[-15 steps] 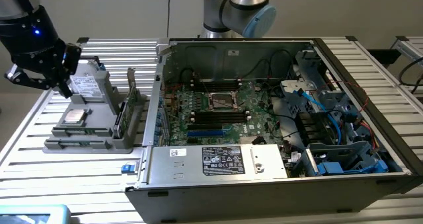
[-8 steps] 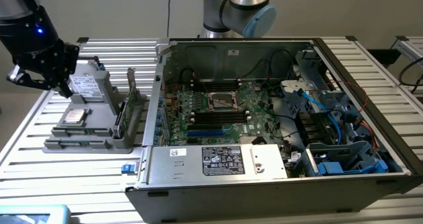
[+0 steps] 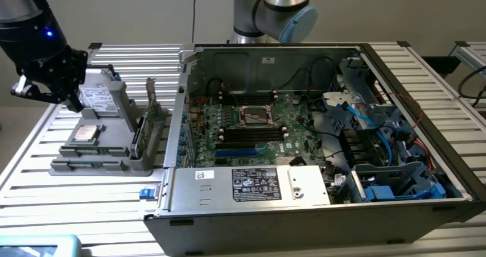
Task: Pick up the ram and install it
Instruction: 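Pick up the ram and move it above insertion slot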
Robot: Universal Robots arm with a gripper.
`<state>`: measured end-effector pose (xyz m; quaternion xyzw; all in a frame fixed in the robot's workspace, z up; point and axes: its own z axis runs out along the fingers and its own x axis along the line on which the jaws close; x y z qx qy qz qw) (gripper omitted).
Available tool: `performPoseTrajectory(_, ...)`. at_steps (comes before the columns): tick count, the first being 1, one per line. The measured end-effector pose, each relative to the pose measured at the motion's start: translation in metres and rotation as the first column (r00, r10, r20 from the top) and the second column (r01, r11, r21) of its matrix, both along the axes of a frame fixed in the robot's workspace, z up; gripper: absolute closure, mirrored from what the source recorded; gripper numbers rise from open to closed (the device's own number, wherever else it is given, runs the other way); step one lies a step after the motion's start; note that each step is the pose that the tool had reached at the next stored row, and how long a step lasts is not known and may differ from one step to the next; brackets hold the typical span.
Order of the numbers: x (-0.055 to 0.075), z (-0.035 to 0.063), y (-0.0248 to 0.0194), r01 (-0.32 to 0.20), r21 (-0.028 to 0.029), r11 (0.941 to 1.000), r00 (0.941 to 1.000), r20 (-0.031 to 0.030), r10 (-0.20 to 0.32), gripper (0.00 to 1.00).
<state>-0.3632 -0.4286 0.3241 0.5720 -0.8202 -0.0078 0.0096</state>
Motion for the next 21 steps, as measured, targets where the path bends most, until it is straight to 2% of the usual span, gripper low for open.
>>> performPoseTrajectory(5,0.0,0.0,0.0,-0.09,0.0,0.996,0.996,-0.0001,0.09,0.89)
performPoseTrajectory(9,0.0,-0.0001,0.0,-0.163,0.0,0.9867,0.9867,0.0,0.163,0.89)
performPoseTrajectory(14,0.0,-0.0002,0.0,-0.251,0.0,0.9679,0.9679,0.0,0.251,0.89)
performPoseTrajectory(17,0.0,-0.0003,0.0,-0.303,0.0,0.953,0.953,0.0,0.303,0.89)
performPoseTrajectory(19,0.0,-0.0003,0.0,-0.339,0.0,0.9409,0.9409,0.0,0.339,0.89)
performPoseTrajectory(20,0.0,-0.0003,0.0,-0.349,0.0,0.9369,0.9369,0.0,0.349,0.89)
performPoseTrajectory(21,0.0,-0.0003,0.0,-0.352,0.0,0.9361,0.9361,0.0,0.352,0.89)
